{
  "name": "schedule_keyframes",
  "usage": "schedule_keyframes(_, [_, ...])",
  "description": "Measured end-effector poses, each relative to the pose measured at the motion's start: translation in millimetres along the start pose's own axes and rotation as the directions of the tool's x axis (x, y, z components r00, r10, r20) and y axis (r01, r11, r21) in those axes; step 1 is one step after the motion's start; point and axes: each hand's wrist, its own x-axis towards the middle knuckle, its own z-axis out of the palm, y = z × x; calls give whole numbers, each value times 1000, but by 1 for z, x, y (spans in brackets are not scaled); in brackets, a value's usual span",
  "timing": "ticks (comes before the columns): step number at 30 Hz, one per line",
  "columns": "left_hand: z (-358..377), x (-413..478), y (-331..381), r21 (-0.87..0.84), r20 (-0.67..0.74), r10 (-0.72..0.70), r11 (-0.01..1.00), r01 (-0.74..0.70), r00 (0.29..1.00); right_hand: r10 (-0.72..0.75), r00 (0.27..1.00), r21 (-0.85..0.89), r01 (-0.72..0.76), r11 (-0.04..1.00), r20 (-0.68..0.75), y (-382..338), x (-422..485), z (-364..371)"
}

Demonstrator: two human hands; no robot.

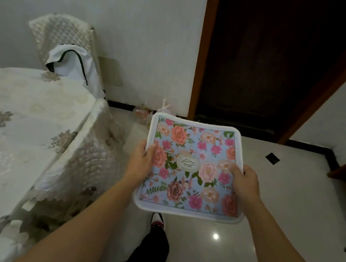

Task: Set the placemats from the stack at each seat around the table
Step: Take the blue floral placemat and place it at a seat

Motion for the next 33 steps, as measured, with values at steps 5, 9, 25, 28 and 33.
schedule_keyframes(5, [-4, 90, 8, -23, -48, 4, 1000, -5, 999, -49, 998, -30, 50, 998, 30, -46, 78, 45])
schedule_keyframes(9, [-22, 169, 24, 1, -69, -14, 1000, 14, 998, -46, 998, -40, 48, 998, 50, -94, 138, 92])
schedule_keyframes(25, [-75, 369, 34, -56, -196, -93, 995, 83, 976, -71, 982, -99, 89, 991, 173, -212, 298, 235])
schedule_keyframes(28, [-85, 400, 32, -79, -230, -120, 991, 104, 966, -65, 972, -91, 87, 992, 224, -230, 328, 265])
schedule_keyframes(33, [-99, 466, 31, -79, -326, -147, 989, 128, 934, -66, 950, -124, 108, 986, 306, -261, 393, 319])
